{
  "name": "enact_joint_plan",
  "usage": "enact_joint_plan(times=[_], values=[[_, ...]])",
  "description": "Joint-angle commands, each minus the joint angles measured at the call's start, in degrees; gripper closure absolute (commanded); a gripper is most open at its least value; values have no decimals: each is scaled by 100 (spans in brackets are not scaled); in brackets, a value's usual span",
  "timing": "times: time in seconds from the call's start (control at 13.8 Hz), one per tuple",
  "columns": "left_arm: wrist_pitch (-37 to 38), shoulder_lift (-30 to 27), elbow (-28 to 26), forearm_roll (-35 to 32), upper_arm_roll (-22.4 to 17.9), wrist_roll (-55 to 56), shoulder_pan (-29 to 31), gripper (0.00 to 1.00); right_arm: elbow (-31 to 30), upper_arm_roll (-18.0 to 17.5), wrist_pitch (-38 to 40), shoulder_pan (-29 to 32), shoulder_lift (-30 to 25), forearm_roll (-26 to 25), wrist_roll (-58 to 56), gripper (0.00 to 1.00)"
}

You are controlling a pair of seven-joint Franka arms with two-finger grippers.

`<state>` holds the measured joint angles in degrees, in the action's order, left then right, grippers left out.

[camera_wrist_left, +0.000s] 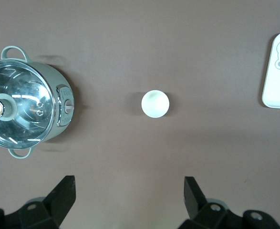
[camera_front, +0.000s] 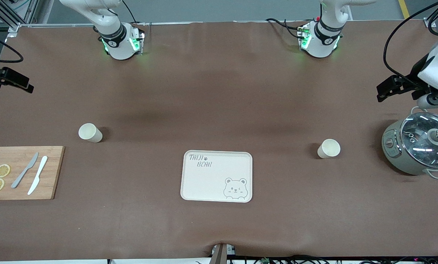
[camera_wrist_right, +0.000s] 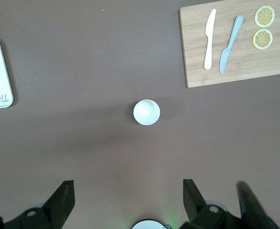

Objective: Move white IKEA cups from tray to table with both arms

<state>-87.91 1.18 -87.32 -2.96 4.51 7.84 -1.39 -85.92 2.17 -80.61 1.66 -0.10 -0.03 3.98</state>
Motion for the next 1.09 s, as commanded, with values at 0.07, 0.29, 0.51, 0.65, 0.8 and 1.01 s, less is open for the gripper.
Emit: enact_joint_plan(times=[0.07, 0.29, 0.51, 0.65, 0.8, 1.01], values=[[72, 76, 136, -12, 15, -151, -1, 0, -22, -85, 45, 107, -60, 3, 68, 0], [72, 67, 136, 154, 6, -247, 34, 0, -22, -85, 37, 98, -60, 3, 68, 0], [72, 67, 136, 155, -3, -327, 34, 0, -22, -85, 37, 98, -60, 3, 68, 0], [72, 67, 136, 155, -3, -327, 25, 0, -22, -85, 37, 107, -52, 3, 68, 0], [90, 67, 127, 155, 6, -336, 25, 0, -13, -85, 28, 133, -25, 3, 68, 0], [151, 58, 127, 155, 6, -336, 16, 0, -13, -85, 10, 160, -16, 12, 68, 0]])
